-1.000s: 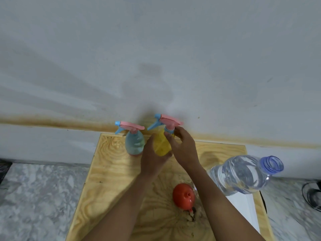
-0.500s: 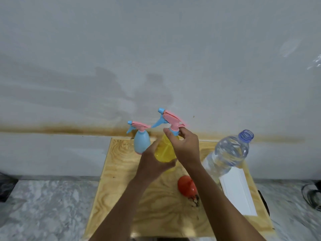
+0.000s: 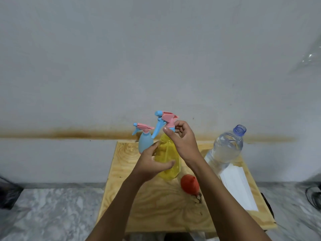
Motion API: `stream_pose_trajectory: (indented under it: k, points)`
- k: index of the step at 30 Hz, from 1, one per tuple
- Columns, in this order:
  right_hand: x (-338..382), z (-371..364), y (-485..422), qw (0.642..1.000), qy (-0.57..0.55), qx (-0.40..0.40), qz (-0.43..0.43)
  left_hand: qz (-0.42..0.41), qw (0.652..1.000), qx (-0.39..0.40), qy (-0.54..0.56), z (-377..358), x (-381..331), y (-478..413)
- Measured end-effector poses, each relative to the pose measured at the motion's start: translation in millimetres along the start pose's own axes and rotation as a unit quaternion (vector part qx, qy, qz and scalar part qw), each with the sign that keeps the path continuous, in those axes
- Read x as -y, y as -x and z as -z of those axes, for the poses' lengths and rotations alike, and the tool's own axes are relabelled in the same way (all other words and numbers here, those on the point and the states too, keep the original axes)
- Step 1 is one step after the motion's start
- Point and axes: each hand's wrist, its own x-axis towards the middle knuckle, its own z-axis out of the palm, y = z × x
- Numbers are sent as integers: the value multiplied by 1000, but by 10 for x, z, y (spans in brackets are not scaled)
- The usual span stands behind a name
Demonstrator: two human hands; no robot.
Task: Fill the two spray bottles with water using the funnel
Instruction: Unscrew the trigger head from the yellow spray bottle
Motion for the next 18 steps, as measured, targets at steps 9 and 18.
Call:
stream_pose_trajectory:
  k: [9,18]
  points:
    - [72,-38,113,1000,2,-3,22,0,999,-33,23,7,-86,65]
    - [30,-75,113,998,40,-49,21,-7,998,-61,-1,-80,-181,133]
